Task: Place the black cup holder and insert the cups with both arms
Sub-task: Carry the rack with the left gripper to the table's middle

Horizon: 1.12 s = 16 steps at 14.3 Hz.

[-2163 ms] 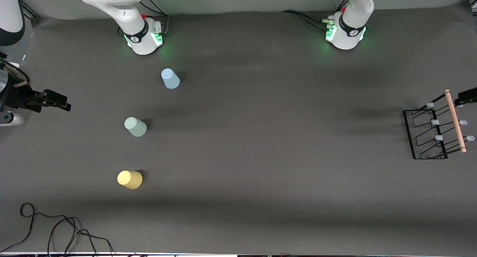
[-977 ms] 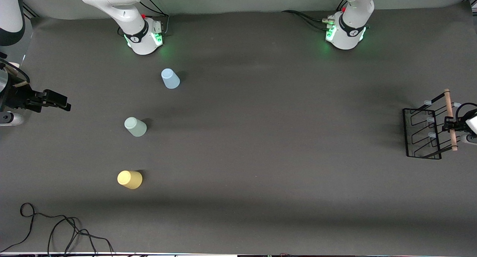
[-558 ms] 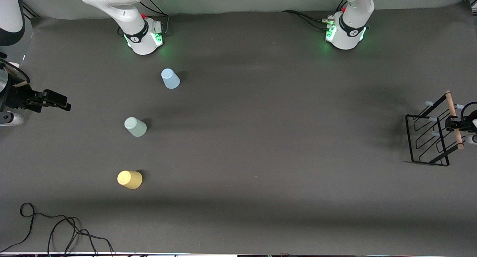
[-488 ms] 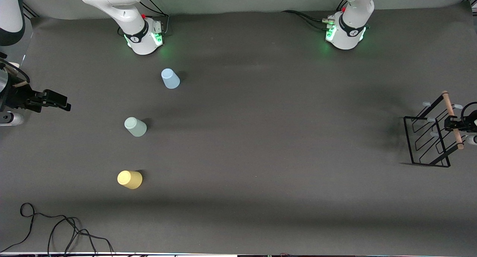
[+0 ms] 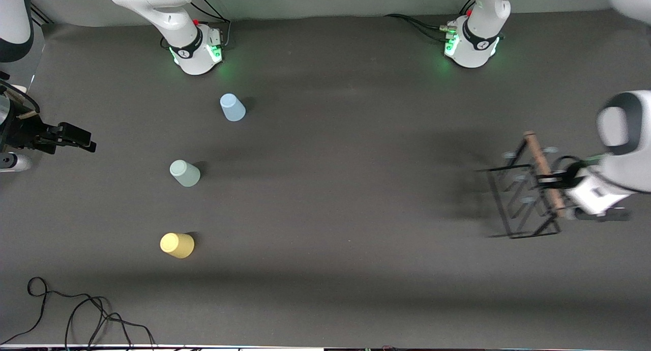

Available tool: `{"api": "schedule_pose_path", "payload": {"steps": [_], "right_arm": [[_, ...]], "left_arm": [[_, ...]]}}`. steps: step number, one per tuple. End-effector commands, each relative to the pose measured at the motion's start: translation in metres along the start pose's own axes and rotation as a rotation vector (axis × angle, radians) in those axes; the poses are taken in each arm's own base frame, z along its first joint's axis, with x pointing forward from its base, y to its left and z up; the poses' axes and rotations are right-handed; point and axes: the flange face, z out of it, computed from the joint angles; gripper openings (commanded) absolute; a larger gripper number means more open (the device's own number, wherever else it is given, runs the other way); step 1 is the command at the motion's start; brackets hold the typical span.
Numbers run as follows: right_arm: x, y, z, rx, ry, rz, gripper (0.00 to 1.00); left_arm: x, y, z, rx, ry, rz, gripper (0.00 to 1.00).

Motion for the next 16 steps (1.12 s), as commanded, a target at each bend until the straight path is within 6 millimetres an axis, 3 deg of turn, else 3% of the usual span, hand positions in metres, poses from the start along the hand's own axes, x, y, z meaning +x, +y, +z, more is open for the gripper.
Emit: {"api": "schedule_pose_path", "payload": {"steps": [1, 6, 8, 11, 16], "right_arm": [[-0.002, 0.000, -0.005, -0.010, 0.012, -0.017, 1.00], [-0.002, 0.001, -0.003, -0.010, 0.009, -0.023, 1.00], [-0.003, 0.000, 0.001, -0.008, 0.000, -0.016, 1.00], [-0.004, -0.006, 0.009, -0.008, -0.011, -0.021, 1.00], [-0.006, -0.018, 0.016, -0.008, -0.014, -0.016, 1.00]], "left_arm": [[-0.007, 0.093, -0.017, 0.019, 0.016, -0.097, 0.00], [-0.027, 0.253, -0.011, -0.036, 0.017, -0.018, 0.00], [-0.035, 0.298, -0.007, -0.059, 0.024, 0.032, 0.00], [-0.061, 0.376, 0.023, -0.049, 0.009, 0.127, 0.00], [-0.086, 0.470, 0.068, -0.086, 0.049, 0.078, 0.00]]}}
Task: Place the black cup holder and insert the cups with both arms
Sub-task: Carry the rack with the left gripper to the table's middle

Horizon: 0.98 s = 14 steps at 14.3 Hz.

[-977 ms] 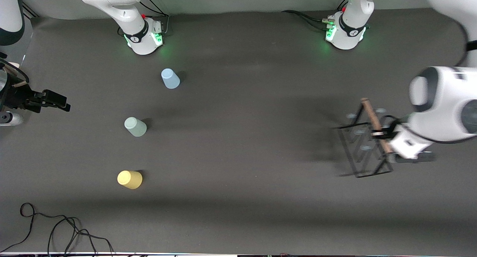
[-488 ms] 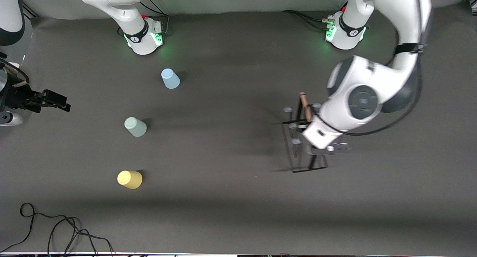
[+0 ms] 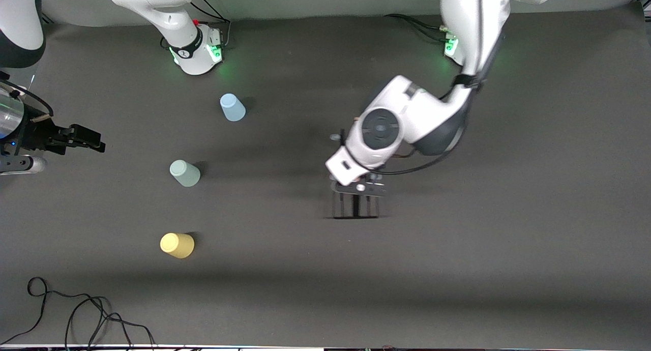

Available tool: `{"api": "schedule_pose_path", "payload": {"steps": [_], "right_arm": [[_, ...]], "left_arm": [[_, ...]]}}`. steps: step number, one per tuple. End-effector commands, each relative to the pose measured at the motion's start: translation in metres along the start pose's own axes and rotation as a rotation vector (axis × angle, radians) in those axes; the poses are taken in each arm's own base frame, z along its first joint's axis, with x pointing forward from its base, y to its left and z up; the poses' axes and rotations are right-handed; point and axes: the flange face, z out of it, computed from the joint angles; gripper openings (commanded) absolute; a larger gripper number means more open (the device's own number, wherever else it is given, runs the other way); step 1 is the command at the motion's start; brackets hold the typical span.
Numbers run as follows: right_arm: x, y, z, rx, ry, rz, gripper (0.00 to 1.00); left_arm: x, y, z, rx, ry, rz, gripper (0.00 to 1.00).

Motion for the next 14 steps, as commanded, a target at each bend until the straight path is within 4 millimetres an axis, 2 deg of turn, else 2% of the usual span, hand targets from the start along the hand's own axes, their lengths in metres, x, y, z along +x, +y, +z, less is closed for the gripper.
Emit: {"api": "schedule_pose_path", "payload": {"steps": [1, 3, 5, 6, 7, 9, 11, 13, 14], "right_arm": [[-0.006, -0.009, -0.002, -0.008, 0.016, -0.001, 1.00], [-0.006, -0.009, -0.001, -0.007, 0.016, 0.001, 1.00], [-0.006, -0.009, 0.001, -0.007, 0.014, 0.001, 1.00], [-0.007, -0.009, 0.002, -0.006, 0.014, 0.001, 1.00], [-0.007, -0.009, 0.000, -0.007, 0.020, 0.001, 1.00], [-0.007, -0.009, 0.000, -0.006, 0.019, 0.002, 1.00], [-0.017, -0.010, -0.001, -0.005, 0.020, 0.020, 1.00], [-0.036, -0.030, 0.000, -0.005, 0.024, 0.045, 1.00], [-0.047, -0.032, 0.004, -0.003, 0.035, 0.057, 1.00]], "left_arm": [[-0.002, 0.047, 0.011, -0.057, 0.068, -0.067, 0.00], [-0.007, 0.067, 0.030, -0.085, 0.097, -0.091, 0.00], [-0.006, 0.068, 0.035, -0.090, 0.105, -0.093, 0.00], [-0.002, 0.062, 0.034, -0.078, 0.113, -0.079, 0.81], [-0.002, 0.063, 0.033, -0.075, 0.120, -0.059, 1.00], [-0.002, 0.061, 0.024, -0.078, 0.111, -0.065, 1.00], [0.001, 0.040, -0.009, -0.068, 0.083, -0.099, 1.00], [-0.006, 0.012, -0.071, -0.034, 0.046, -0.117, 1.00], [-0.008, -0.020, -0.114, -0.017, 0.028, -0.151, 1.00]]}}
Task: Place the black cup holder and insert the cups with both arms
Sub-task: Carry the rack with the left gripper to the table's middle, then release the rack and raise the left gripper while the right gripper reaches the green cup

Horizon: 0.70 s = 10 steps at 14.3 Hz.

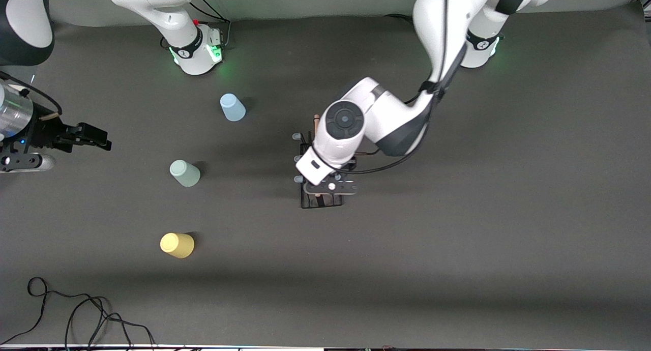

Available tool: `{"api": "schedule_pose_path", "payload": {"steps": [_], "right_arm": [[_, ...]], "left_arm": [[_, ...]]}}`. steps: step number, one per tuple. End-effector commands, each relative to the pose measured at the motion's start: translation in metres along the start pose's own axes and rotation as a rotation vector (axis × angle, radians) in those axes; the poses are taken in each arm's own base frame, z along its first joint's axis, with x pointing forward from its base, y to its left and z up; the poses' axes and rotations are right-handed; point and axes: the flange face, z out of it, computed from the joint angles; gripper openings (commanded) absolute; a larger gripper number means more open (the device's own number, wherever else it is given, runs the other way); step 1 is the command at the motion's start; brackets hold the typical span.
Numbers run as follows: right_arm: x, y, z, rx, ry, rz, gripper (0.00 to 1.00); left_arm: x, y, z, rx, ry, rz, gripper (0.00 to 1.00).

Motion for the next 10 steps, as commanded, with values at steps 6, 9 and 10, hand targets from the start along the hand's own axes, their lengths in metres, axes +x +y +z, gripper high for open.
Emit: {"api": "schedule_pose_path", "payload": {"steps": [6, 9, 10], "right_arm": [[-0.071, -0.021, 0.071, 0.023, 0.107, 0.010, 1.00], [-0.061, -0.017, 0.132, 0.019, 0.146, -0.015, 1.00], [-0.054, -0.012, 0.150, 0.016, 0.152, -0.028, 1.00]], "left_arm": [[-0.029, -0.237, -0.273, 0.142, -0.098, 0.012, 1.00], [-0.028, -0.305, -0.293, 0.255, -0.084, 0.114, 1.00], [-0.025, -0.330, -0.291, 0.259, -0.085, 0.131, 0.99]]}}
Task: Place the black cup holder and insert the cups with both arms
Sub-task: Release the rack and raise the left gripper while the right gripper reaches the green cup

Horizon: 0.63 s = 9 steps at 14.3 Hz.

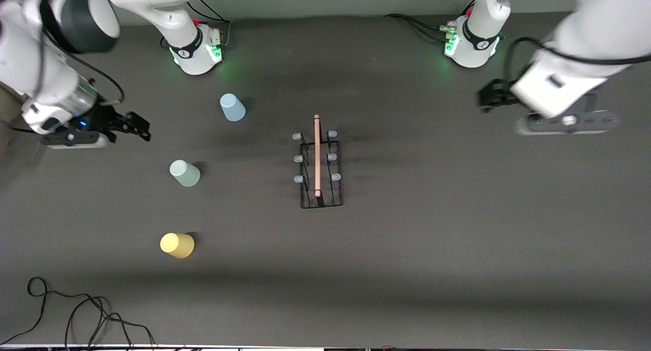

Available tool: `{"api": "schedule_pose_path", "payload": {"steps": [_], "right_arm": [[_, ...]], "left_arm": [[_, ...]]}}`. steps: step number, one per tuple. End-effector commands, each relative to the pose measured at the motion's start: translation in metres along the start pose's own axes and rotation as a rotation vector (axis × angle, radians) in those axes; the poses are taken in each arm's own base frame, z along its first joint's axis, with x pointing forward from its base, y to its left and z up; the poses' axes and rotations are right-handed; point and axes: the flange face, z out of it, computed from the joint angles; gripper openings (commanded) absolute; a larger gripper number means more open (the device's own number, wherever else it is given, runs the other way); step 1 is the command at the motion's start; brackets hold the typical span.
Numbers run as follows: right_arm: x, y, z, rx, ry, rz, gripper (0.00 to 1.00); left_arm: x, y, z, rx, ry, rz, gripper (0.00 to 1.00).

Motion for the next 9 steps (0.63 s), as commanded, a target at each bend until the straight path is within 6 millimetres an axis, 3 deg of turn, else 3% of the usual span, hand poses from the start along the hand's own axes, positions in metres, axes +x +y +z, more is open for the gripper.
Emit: {"api": "schedule_pose_path", "payload": {"steps": [1, 3, 5, 9], "right_arm": [[0.006, 0.010, 0.055, 0.003, 0.009, -0.020, 1.00], [0.013, 0.012, 0.097, -0.005, 0.028, -0.016, 1.00], [0.013, 0.012, 0.135, -0.011, 0.051, -0.019, 1.00], [0.003, 0.013, 0.184, -0.018, 0.056, -0.017, 1.00]], "left_arm": [[0.003, -0.051, 0.030, 0.034, -0.015, 0.058, 0.99], [0.006, -0.092, 0.053, 0.021, 0.034, 0.091, 0.99], [0.005, -0.115, 0.080, 0.002, 0.061, 0.078, 0.99], [-0.015, -0.121, 0.094, -0.037, 0.058, 0.056, 0.98]]}}
